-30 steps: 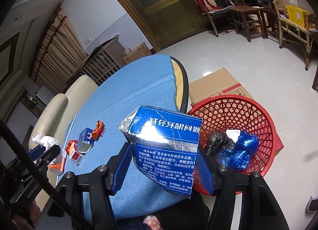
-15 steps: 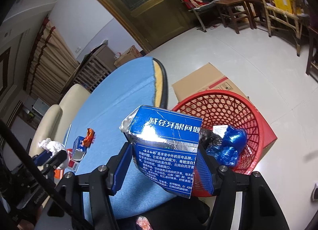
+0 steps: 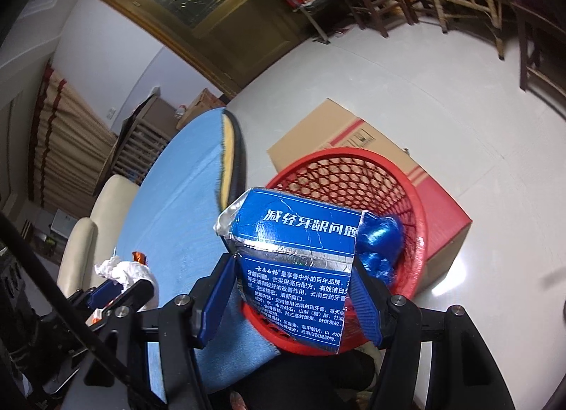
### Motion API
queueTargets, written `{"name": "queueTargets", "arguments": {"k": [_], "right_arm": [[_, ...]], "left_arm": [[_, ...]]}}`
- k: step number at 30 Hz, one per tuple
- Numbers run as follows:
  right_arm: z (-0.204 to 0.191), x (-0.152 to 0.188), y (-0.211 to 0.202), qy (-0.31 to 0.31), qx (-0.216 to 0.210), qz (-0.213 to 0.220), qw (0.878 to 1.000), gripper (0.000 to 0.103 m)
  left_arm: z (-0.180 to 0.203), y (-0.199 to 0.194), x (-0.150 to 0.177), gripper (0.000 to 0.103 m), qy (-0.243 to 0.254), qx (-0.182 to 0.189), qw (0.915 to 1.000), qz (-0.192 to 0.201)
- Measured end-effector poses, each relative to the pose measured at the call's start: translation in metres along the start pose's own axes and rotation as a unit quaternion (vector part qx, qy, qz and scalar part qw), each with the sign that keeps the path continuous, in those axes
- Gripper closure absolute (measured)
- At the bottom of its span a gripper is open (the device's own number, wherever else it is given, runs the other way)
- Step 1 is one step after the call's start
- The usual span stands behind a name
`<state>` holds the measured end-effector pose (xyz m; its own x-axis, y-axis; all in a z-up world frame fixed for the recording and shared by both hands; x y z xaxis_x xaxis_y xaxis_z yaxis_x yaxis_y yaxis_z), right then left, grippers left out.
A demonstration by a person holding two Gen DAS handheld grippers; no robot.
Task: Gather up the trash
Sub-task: 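Carry the carton and tissue over the red wastebasket with both tools, then open both tools to drop the carton and tissue into the wastebasket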
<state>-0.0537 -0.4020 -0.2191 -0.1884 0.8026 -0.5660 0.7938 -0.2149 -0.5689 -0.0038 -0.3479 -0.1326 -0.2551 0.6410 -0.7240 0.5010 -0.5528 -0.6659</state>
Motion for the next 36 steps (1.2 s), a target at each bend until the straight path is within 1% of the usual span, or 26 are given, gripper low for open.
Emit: {"name": "queueTargets", "arguments": {"k": [3, 4, 6, 8, 11, 15, 19, 24, 27, 30, 35, 36], "right_arm": [[0.011, 0.001, 0.004, 0.023, -0.002, -0.014, 1.000, 0.036], [0.014, 0.001, 0.005, 0.030, -0.002, -0.018, 0.999, 0.035], [0.018, 0.002, 0.007, 0.041, -0.004, -0.023, 0.999, 0.032], [0.022, 0.001, 0.009, 0.047, -0.002, -0.025, 0.999, 0.030], [0.023, 0.000, 0.009, 0.049, -0.001, -0.024, 0.999, 0.030], [0.024, -0.002, 0.009, 0.049, 0.000, -0.021, 0.999, 0.030], [0.018, -0.003, 0.006, 0.039, -0.003, -0.016, 0.999, 0.030], [0.002, 0.000, 0.006, 0.018, -0.012, -0.018, 1.000, 0.030], [-0.010, 0.005, 0.007, 0.003, -0.017, -0.024, 1.000, 0.030], [-0.023, 0.010, 0.010, -0.012, -0.022, -0.031, 0.999, 0.031], [-0.053, 0.023, 0.015, -0.044, -0.032, -0.044, 0.998, 0.031], [-0.059, 0.026, 0.016, -0.051, -0.034, -0.046, 0.997, 0.031]], "left_arm": [[0.011, 0.011, -0.004, 0.057, 0.002, 0.017, 0.9998, -0.007], [0.014, 0.014, -0.006, 0.054, 0.002, 0.021, 0.9997, -0.009], [0.017, 0.020, -0.008, 0.052, -0.001, 0.030, 0.9995, -0.012], [0.017, 0.024, -0.011, 0.048, -0.009, 0.033, 0.9993, -0.015], [0.013, 0.024, -0.010, 0.042, -0.016, 0.031, 0.9993, -0.011], [0.004, 0.022, -0.006, 0.041, -0.026, 0.029, 0.9992, -0.010], [-0.014, 0.013, 0.003, 0.041, -0.047, 0.023, 0.9986, -0.009], [-0.039, -0.003, 0.028, 0.041, -0.064, 0.003, 0.9979, -0.011], [-0.060, -0.019, 0.047, 0.041, -0.071, -0.019, 0.9972, -0.009], [-0.087, -0.037, 0.066, 0.041, -0.084, -0.049, 0.9953, -0.001], [-0.146, -0.068, 0.094, 0.038, -0.123, -0.109, 0.9862, 0.016], [-0.163, -0.076, 0.102, 0.038, -0.139, -0.125, 0.9823, 0.017]]}}
Point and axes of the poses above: each gripper's, at about its wrist camera, not at the fingertips, and y roughly the way its jaws point, z to its right, x to its underside, the point moved 8 cm from there along y, roughly the way its jaws point, and after that the axes turned 12 degrees about z, right-handed, at the moved point
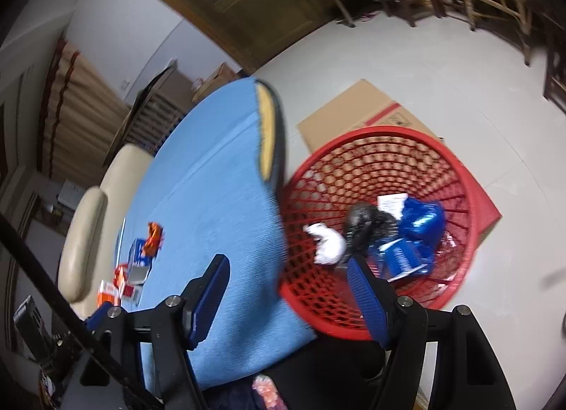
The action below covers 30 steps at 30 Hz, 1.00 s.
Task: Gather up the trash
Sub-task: 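Open both tools to drop the carton and tissue into the wastebasket, then bring both tools back over the table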
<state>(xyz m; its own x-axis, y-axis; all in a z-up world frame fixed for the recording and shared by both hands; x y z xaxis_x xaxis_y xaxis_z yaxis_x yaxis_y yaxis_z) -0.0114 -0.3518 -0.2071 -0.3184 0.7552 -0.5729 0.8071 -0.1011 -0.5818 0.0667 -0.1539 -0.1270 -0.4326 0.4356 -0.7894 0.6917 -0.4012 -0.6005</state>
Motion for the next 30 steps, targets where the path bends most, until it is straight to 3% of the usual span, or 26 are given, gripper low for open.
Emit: {"name": "queueTargets", "arguments": {"k": [5, 8, 13, 17, 21, 30], "right_arm": [[-0.048, 0.011, 0.019, -0.052, -0.016, -0.023, 0.998, 0.031], [-0.078, 0.019, 0.031, -0.083, -0.028, -0.035, 0.996, 0.031], [-0.133, 0.035, 0.059, -0.123, -0.053, -0.065, 0.989, 0.031], [-0.166, 0.043, 0.088, -0.134, -0.063, -0.091, 0.985, 0.031], [-0.203, 0.051, 0.119, -0.146, -0.070, -0.118, 0.980, 0.031], [-0.261, 0.064, 0.193, -0.117, -0.080, -0.162, 0.977, 0.031]], "left_arm": [[-0.076, -0.002, 0.013, 0.038, -0.067, -0.055, 0.9962, -0.003], [-0.126, -0.005, 0.021, 0.038, -0.109, -0.092, 0.9897, 0.001], [-0.191, -0.003, 0.032, 0.038, -0.147, -0.133, 0.9801, 0.004], [-0.230, 0.005, 0.035, 0.038, -0.169, -0.146, 0.9747, 0.001], [-0.264, 0.024, 0.031, 0.038, -0.188, -0.147, 0.9712, -0.001], [-0.296, 0.085, 0.011, 0.039, -0.243, -0.059, 0.9682, -0.006]]}}
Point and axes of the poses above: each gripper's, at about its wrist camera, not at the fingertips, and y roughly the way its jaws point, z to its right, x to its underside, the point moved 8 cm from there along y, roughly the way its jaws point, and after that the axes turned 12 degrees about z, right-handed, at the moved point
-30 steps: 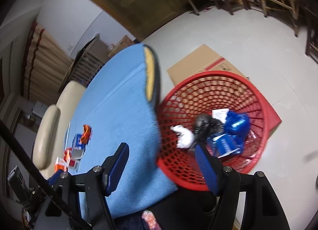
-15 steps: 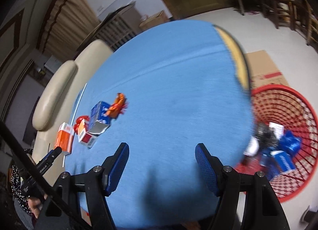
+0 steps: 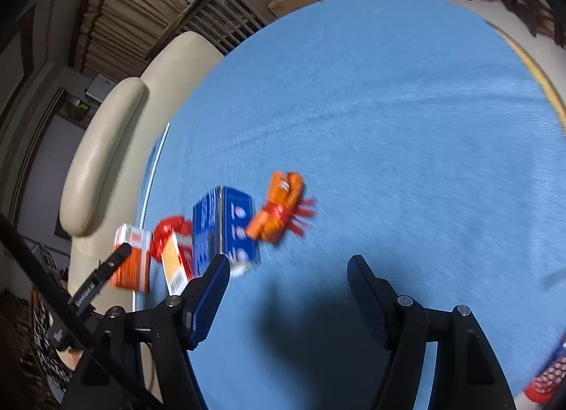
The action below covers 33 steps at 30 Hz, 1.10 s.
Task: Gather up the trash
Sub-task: 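Bring both tools back over the table, then grasp the orange-wrapped bundle with the right tool while the left tool grasps the red bag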
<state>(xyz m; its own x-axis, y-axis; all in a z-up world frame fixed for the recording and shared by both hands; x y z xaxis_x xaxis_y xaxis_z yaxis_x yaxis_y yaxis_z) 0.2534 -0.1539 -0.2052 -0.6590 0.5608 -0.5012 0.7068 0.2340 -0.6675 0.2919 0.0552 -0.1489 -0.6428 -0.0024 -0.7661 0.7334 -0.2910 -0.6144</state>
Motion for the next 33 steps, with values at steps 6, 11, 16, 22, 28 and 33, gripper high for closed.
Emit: {"name": "queueTargets", "arguments": {"k": [6, 11, 16, 22, 28, 33], "right_arm": [[-0.002, -0.019, 0.043, 0.032, 0.017, 0.003, 0.999, 0.031], [-0.010, -0.022, 0.075, 0.023, 0.029, -0.018, 0.999, 0.049], [-0.016, -0.020, 0.086, -0.015, 0.047, -0.024, 0.998, 0.070], [-0.012, -0.012, 0.072, -0.033, 0.050, -0.015, 0.998, 0.074], [-0.002, 0.008, 0.037, -0.053, 0.047, -0.007, 0.997, 0.074], [0.008, 0.032, 0.004, -0.061, 0.038, -0.002, 0.997, 0.074]], "left_arm": [[0.002, 0.041, 0.003, 0.049, -0.030, 0.056, 0.9972, -0.040], [0.008, 0.057, 0.012, 0.058, -0.033, 0.079, 0.9948, -0.054], [0.015, 0.060, 0.014, 0.066, -0.024, 0.086, 0.9946, -0.054], [0.017, 0.050, 0.021, 0.080, -0.020, 0.069, 0.9961, -0.051], [0.011, 0.017, 0.037, 0.091, -0.036, 0.053, 0.9974, -0.034], [0.008, -0.022, 0.060, 0.093, -0.033, 0.036, 0.9986, -0.020]]}}
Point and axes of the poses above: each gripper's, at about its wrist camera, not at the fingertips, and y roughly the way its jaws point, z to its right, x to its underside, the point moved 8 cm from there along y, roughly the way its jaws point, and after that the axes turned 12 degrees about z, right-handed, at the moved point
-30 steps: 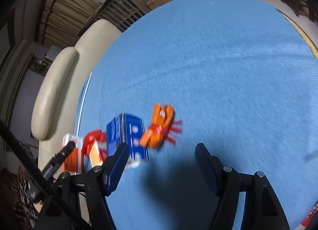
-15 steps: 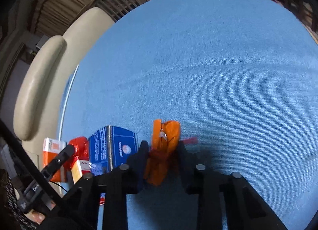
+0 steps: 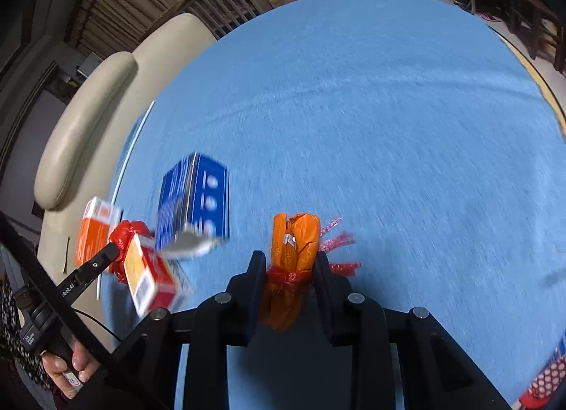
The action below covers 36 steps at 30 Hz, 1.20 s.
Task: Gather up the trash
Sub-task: 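Grasp the orange-wrapped bundle with the right tool while the left tool grasps the red bag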
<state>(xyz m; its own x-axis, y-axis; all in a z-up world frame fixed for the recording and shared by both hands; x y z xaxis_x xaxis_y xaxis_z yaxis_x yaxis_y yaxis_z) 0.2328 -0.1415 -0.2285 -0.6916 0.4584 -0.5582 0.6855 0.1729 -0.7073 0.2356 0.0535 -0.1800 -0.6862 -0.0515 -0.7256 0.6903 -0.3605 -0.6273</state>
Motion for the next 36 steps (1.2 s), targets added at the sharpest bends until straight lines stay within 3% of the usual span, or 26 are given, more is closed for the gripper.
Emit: {"name": "queueTargets", "arguments": {"k": [4, 13, 21, 25, 27, 28, 29, 30, 31, 36], "right_arm": [[0.007, 0.018, -0.023, -0.007, -0.008, 0.005, 1.000, 0.074], [0.028, 0.060, -0.071, -0.015, -0.017, 0.019, 1.000, 0.074], [0.045, 0.088, -0.082, -0.003, -0.006, 0.014, 1.000, 0.074], [0.043, 0.091, -0.080, -0.013, 0.002, 0.012, 1.000, 0.074], [0.040, 0.092, -0.078, -0.017, 0.003, 0.012, 1.000, 0.074], [0.038, 0.092, -0.077, -0.021, 0.005, 0.012, 1.000, 0.073], [0.035, 0.093, -0.076, -0.025, 0.008, 0.010, 1.000, 0.071], [0.034, 0.094, -0.075, -0.027, 0.009, 0.008, 1.000, 0.071], [0.033, 0.095, -0.074, -0.028, 0.009, 0.008, 1.000, 0.071], [0.030, 0.097, -0.074, -0.034, 0.016, 0.011, 0.999, 0.071]], "left_arm": [[-0.001, -0.036, 0.027, 0.094, 0.005, -0.012, 0.9999, 0.006], [0.023, -0.085, 0.082, 0.094, 0.007, 0.026, 0.9996, -0.006], [0.052, -0.092, 0.118, 0.093, 0.037, 0.060, 0.9970, -0.032], [0.053, -0.090, 0.116, 0.091, 0.066, 0.041, 0.9967, -0.024], [0.056, -0.091, 0.117, 0.084, 0.077, 0.035, 0.9962, -0.021], [0.056, -0.091, 0.117, 0.072, 0.087, 0.031, 0.9956, -0.016], [0.057, -0.091, 0.116, 0.051, 0.094, 0.026, 0.9952, -0.011], [0.057, -0.093, 0.117, 0.043, 0.099, 0.018, 0.9949, -0.006], [0.055, -0.095, 0.116, 0.039, 0.102, 0.010, 0.9947, 0.005], [0.046, -0.091, 0.120, 0.039, 0.098, 0.002, 0.9952, -0.003]]}}
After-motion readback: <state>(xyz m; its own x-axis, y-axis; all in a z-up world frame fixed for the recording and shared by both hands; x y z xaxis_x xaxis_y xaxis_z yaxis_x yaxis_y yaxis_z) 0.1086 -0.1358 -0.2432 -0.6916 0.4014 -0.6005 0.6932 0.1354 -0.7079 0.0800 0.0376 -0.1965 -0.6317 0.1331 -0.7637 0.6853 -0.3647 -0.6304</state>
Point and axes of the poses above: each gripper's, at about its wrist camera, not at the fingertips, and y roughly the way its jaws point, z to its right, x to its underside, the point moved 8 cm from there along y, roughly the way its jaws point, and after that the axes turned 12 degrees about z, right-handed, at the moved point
